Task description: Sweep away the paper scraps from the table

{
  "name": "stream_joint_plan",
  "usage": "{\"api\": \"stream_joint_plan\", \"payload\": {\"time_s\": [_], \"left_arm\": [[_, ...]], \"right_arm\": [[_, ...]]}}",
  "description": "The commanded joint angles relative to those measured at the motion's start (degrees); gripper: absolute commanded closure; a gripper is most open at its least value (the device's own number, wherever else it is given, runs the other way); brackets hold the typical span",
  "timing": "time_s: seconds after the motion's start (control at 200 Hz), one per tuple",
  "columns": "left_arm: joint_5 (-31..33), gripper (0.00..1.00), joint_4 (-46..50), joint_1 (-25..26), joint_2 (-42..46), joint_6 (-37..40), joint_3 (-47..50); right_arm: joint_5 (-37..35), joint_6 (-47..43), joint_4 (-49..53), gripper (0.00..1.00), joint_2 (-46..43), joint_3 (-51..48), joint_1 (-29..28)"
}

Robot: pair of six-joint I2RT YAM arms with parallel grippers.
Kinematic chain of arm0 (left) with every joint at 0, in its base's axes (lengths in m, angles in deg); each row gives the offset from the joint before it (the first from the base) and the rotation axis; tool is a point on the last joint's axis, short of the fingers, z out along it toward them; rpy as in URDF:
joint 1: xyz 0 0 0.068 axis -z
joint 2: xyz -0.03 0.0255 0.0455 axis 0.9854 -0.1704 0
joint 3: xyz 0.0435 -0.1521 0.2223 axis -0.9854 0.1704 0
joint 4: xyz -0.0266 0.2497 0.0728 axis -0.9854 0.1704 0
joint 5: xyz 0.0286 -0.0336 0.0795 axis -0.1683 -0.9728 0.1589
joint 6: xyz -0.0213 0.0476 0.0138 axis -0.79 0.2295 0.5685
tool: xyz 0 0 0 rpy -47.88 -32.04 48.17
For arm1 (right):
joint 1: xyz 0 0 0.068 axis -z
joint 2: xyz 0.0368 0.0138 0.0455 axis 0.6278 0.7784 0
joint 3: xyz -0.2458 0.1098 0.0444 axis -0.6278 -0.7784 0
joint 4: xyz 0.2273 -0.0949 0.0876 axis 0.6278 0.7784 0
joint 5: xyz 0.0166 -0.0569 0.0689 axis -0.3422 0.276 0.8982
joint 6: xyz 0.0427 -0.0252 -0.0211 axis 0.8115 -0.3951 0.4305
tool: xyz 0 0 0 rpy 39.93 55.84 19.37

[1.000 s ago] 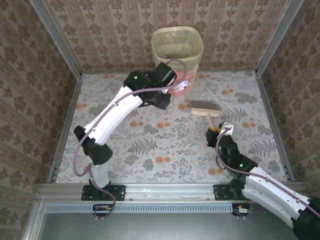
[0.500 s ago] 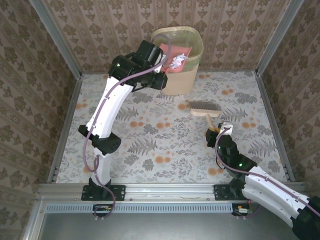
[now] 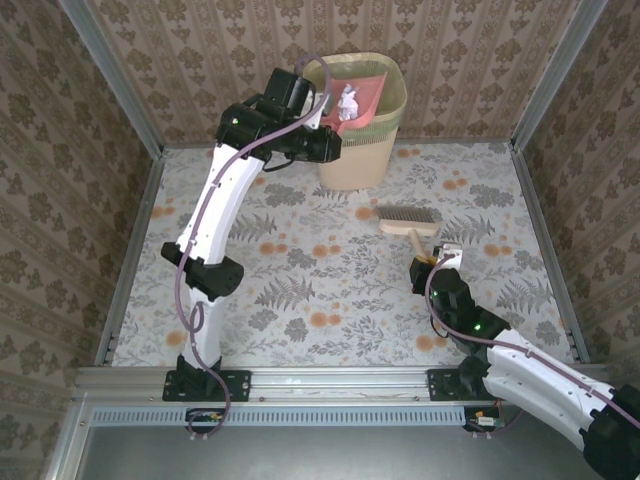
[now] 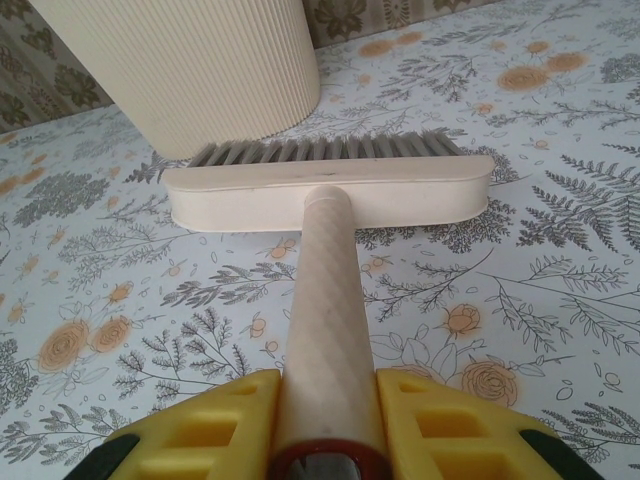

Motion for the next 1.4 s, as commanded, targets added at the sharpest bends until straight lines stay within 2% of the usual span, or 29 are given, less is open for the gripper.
{"api": "stream_joint_plan", "payload": {"time_s": [0.0, 0.455, 0.64, 0.75, 0.885, 1.015, 1.23, 1.395], "left_arm": [[-5.33, 1.0, -4.25, -1.29, -1.42, -2.67, -1.85], [-16.3, 1.0, -14.83, -3.99, -5.26, -9.49, -1.86], [-21.96, 1.0, -21.42, -4.82, -7.31, -15.19, -1.77], [-27.4, 1.0, -27.83, -5.21, -8.85, -20.54, -1.59], [-30.89, 1.0, -36.58, -6.13, -9.99, -28.28, -0.71], [-32.04, 1.0, -47.77, -7.37, -9.83, -38.32, 4.29], [-34.27, 1.0, -64.2, -7.51, -13.11, -54.49, 5.52], [-32.36, 1.0, -71.01, -7.58, -13.65, -60.94, 6.9]], "right_arm": [[0.22, -1.29, -3.59, 1.0, 0.13, 0.94, 0.15], [0.05, -1.62, -3.94, 1.0, 1.07, 1.15, 0.15], [0.1, -1.62, -4.01, 1.0, 1.25, 1.16, 0.1], [0.14, -1.7, -4.02, 1.0, 1.34, 1.16, 0.15], [0.14, -1.8, -4.04, 1.0, 1.31, 1.25, 0.15], [0.14, -1.88, -4.02, 1.0, 1.43, 1.25, 0.15], [0.05, -1.97, -4.04, 1.0, 1.62, 1.43, 0.11], [0.07, -2.06, -4.13, 1.0, 1.91, 1.52, 0.15]]}}
